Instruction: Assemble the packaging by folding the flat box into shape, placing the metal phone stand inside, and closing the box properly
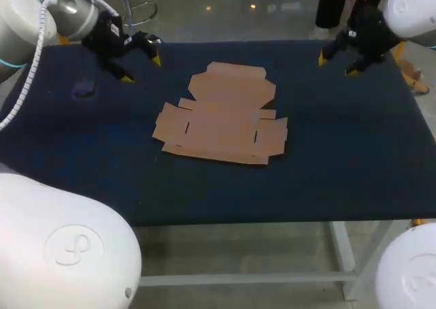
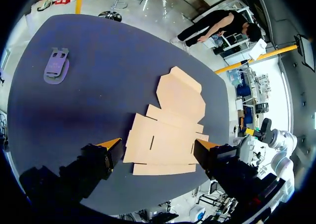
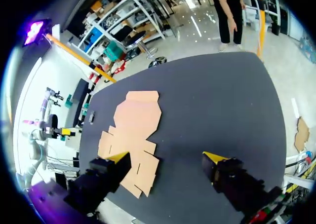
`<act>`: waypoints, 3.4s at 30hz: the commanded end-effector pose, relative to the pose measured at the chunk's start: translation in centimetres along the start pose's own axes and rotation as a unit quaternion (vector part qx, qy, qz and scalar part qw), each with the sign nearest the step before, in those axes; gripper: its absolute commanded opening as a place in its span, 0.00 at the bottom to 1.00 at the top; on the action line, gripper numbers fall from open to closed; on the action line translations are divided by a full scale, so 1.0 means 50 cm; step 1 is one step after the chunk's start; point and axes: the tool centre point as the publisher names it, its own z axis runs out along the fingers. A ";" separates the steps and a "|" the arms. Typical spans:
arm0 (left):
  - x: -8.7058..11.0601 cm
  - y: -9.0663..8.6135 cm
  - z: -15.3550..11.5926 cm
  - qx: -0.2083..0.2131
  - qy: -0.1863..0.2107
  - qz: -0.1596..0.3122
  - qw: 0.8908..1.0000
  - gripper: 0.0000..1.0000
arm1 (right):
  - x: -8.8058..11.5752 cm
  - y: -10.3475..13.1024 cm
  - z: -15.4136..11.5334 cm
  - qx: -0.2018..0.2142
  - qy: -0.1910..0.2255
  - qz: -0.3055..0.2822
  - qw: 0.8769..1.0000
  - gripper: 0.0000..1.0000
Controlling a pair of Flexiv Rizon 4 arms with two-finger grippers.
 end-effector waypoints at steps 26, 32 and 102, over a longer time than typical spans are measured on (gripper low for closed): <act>-0.041 0.060 0.034 -0.022 0.000 0.062 0.998 1.00 | 0.029 -0.116 0.099 0.062 0.105 0.103 0.987 1.00; -0.046 0.064 0.042 -0.022 0.001 0.073 0.997 1.00 | 0.041 -0.142 0.134 0.074 0.120 0.100 0.985 1.00; -0.069 0.083 0.075 -0.034 0.009 0.109 0.993 1.00 | 0.087 -0.271 0.303 0.265 0.247 0.060 0.930 0.00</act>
